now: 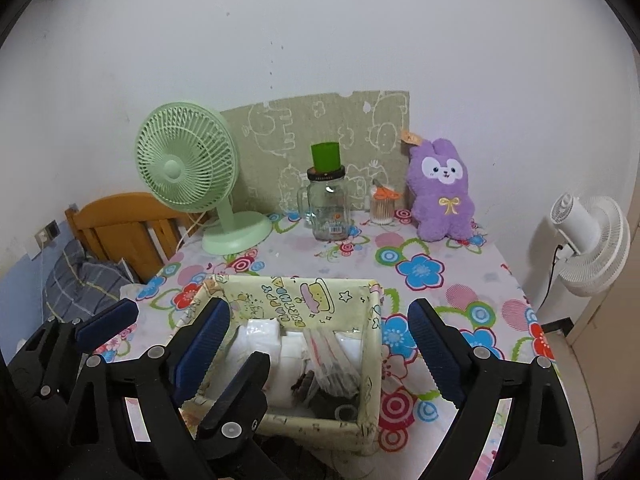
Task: Organize soft objects
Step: 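Withdraw both tools from the box toward the remaining items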
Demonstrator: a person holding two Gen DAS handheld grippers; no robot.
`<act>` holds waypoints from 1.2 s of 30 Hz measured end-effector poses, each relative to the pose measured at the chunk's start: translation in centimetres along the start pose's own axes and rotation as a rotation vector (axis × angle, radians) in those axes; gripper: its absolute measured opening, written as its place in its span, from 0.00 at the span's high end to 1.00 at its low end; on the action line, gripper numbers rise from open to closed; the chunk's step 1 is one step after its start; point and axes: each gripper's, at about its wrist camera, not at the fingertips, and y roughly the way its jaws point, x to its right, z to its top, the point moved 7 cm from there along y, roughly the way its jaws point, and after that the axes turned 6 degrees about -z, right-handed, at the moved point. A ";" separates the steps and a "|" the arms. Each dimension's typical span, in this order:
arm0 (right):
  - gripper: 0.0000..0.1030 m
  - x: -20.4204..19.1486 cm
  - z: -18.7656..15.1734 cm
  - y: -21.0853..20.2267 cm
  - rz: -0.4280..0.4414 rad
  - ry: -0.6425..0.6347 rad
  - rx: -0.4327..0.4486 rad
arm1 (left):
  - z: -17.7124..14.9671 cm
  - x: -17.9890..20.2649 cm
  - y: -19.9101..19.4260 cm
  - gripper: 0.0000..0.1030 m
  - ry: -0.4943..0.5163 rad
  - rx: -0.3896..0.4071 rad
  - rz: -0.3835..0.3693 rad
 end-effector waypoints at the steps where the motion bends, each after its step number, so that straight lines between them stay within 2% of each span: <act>1: 0.08 0.0 0.0 -0.3 -0.002 -0.002 0.005 | 0.0 0.1 -0.5 0.02 0.000 0.008 0.000; 19: 0.04 0.0 -1.2 -8.3 -0.046 -0.035 0.115 | -1.5 1.6 -7.2 0.01 0.001 0.112 0.005; 36: 0.04 0.1 -5.1 -9.8 -0.063 -0.026 0.078 | -5.1 2.1 -8.3 0.01 -0.011 0.081 0.009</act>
